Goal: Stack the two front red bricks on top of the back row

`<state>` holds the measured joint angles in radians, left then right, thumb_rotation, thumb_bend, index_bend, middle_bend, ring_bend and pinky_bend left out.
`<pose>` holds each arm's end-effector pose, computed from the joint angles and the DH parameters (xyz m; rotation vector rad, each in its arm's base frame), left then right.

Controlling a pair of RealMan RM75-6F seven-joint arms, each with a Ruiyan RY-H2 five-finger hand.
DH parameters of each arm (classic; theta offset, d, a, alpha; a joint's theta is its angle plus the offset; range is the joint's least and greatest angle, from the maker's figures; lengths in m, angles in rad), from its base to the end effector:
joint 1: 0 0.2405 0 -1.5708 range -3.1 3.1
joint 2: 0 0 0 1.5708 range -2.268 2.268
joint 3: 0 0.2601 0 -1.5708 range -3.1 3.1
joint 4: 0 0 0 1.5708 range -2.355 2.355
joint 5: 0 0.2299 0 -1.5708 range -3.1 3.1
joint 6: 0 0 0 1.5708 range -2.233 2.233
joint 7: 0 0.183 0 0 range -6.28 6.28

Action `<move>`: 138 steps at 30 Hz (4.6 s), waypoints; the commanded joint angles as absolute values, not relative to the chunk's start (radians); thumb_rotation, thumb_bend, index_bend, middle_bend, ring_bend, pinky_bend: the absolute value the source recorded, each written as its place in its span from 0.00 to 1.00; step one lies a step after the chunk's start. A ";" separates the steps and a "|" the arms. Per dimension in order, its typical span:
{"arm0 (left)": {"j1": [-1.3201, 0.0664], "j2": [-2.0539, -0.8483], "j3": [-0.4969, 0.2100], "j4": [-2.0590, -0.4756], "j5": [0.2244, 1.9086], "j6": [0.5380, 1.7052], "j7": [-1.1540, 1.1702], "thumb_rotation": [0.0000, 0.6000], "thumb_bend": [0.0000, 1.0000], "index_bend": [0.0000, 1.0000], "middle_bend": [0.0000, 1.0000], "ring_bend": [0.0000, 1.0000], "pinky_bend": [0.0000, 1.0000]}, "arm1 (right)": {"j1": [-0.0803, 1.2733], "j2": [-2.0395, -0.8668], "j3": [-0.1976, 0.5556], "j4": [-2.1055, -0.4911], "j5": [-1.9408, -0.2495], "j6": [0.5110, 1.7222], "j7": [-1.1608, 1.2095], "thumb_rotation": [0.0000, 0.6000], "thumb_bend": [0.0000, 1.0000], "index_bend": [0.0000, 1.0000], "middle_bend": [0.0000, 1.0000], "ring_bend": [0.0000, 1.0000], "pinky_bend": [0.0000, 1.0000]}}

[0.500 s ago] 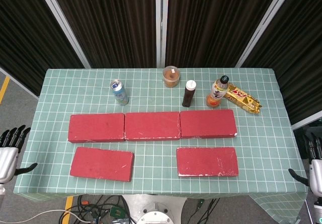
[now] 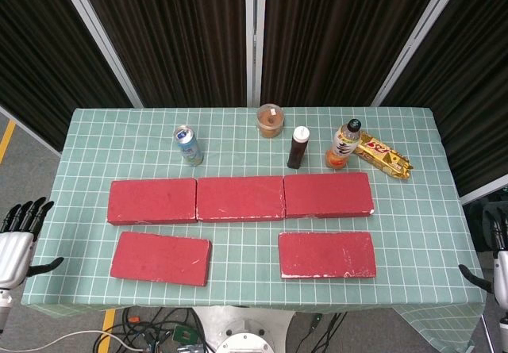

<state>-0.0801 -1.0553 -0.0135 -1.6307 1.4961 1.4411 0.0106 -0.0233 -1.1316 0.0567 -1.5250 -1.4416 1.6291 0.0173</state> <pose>-0.3329 0.2117 0.1491 -1.4356 -0.9232 -0.8086 -0.3583 -0.1849 0.1777 1.2083 -0.8223 0.8412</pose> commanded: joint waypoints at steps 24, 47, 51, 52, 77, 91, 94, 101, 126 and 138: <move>-0.154 -0.946 0.062 -1.910 1.611 1.289 0.081 1.00 0.00 0.04 0.00 0.00 0.00 | -0.016 -1.072 0.084 -1.610 -1.466 1.605 -0.018 1.00 0.00 0.00 0.00 0.00 0.00; -0.395 -1.174 -0.001 -2.145 1.254 0.971 0.528 1.00 0.00 0.02 0.00 0.00 0.00 | -0.001 -1.061 0.104 -1.601 -1.440 1.563 -0.002 1.00 0.00 0.00 0.00 0.00 0.00; -0.419 -1.225 0.001 -2.135 1.199 0.979 0.574 1.00 0.00 0.02 0.00 0.00 0.00 | -0.002 -1.056 0.106 -1.604 -1.437 1.563 0.000 1.00 0.00 0.00 0.00 0.00 0.00; -0.423 -1.234 0.002 -2.133 1.191 0.981 0.581 1.00 0.00 0.02 0.00 0.00 0.00 | -0.002 -1.055 0.107 -1.605 -1.437 1.563 0.000 1.00 0.00 0.00 0.00 0.00 0.00; -0.535 -1.323 0.034 -2.119 0.954 1.065 0.730 1.00 0.00 0.01 0.01 0.00 0.00 | -0.001 -1.067 0.109 -1.585 -1.425 1.548 0.012 1.00 0.00 0.00 0.00 0.00 0.00; -0.565 -1.343 0.054 -2.093 0.912 1.091 0.721 1.00 0.00 0.01 0.12 0.00 0.00 | -0.003 -1.073 0.110 -1.582 -1.417 1.544 0.008 1.00 0.00 0.00 0.00 0.00 0.00; -0.570 -1.341 0.061 -2.096 0.909 1.096 0.725 1.00 0.00 0.01 0.15 0.00 0.00 | -0.003 -1.074 0.111 -1.582 -1.412 1.541 0.007 1.00 0.00 0.00 0.00 0.00 0.00; -0.575 -1.300 0.065 -2.165 0.934 1.126 0.718 1.00 0.03 0.01 0.16 0.00 0.00 | -0.003 -1.075 0.112 -1.578 -1.408 1.538 0.010 1.00 0.00 0.00 0.00 0.00 0.00; -1.008 -1.286 -0.317 -2.059 0.280 1.196 0.862 1.00 0.03 0.04 0.21 0.00 0.00 | -0.012 -1.057 0.116 -1.582 -1.406 1.546 0.030 1.00 0.00 0.00 0.00 0.00 0.00; -1.108 -1.365 -0.292 -1.936 0.162 1.146 0.886 1.00 0.03 0.04 0.21 0.00 0.00 | -0.008 -1.064 0.116 -1.573 -1.393 1.527 0.026 1.00 0.00 0.00 0.00 0.00 0.00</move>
<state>-1.1026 -1.3579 -0.2978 -1.9434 0.1634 1.1537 0.8892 -0.0077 -1.0634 0.1162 -1.5736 -1.3928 1.5275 0.0259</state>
